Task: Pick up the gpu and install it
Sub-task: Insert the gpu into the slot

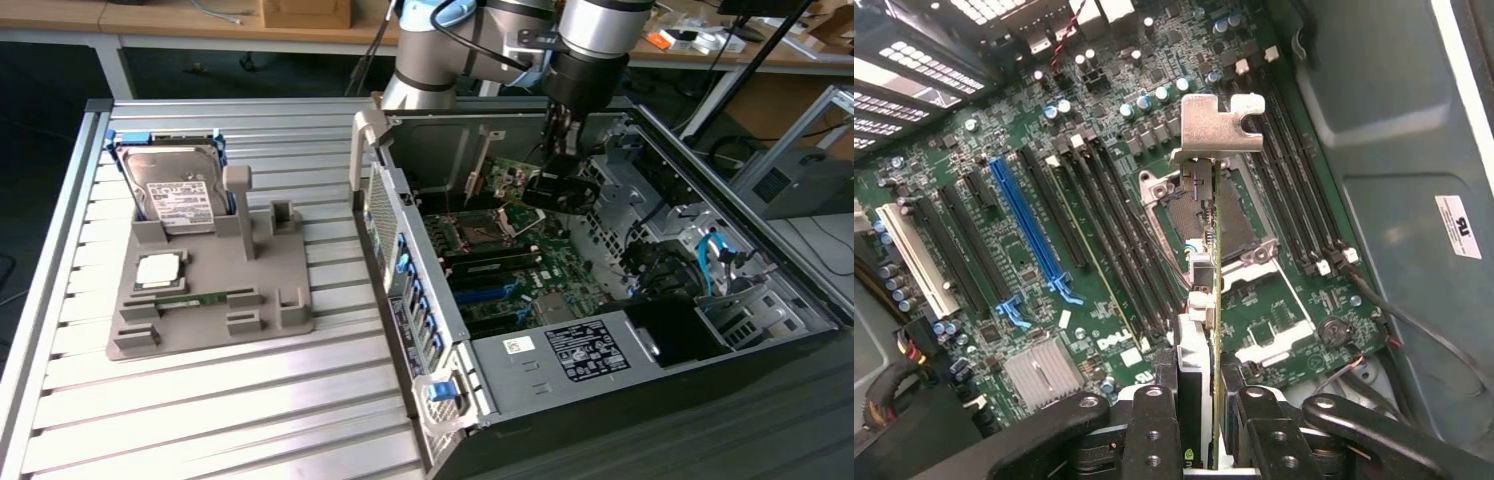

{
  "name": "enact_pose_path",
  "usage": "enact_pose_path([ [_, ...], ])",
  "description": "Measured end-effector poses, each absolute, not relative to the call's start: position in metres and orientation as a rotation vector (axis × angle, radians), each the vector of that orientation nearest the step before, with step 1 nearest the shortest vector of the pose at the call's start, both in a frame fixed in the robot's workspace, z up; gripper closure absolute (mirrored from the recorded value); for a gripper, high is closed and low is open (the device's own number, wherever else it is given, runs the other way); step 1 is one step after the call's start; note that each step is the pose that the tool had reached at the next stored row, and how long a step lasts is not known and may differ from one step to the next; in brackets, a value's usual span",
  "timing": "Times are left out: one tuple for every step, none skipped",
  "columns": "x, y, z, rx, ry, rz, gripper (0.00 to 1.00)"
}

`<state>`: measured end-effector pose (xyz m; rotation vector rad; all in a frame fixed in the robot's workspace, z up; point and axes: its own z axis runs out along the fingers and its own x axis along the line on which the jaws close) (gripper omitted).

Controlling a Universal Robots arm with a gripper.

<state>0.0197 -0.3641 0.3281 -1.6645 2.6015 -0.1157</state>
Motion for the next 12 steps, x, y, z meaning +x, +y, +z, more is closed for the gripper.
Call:
enact_pose_path([
  [0.0197, -0.3641, 0.3280, -1.669, 2.599, -0.115, 0.73],
  [0.0197, -0.3641, 0.3280, -1.672, 2.596, -0.115, 0.73],
  [0.0197, -0.3641, 0.3281, -1.679, 2.592, -0.115, 0.73],
  [0.0197, -0.3641, 0.3280, -1.683, 2.589, -0.115, 0.73],
  [0.0197, -0.3641, 0.3280, -1.687, 2.586, -0.115, 0.73],
  [0.0197, -0.3641, 0.3280, -1.691, 2.584, -0.115, 0.73],
  [0.0197, -0.3641, 0.3280, -1.694, 2.582, -0.115, 0.73],
  [0.0197, -0.3641, 0.3280, -1.697, 2.579, -0.115, 0.73],
  [0.0197, -0.3641, 0.3281, -1.701, 2.577, -0.115, 0.73],
  [0.0197, -0.3641, 0.3280, -1.703, 2.575, -0.114, 0.73],
  [0.0197, -0.3641, 0.3280, -1.706, 2.573, -0.114, 0.73],
  [0.0197, -0.3641, 0.3280, -1.709, 2.571, -0.114, 0.73],
])
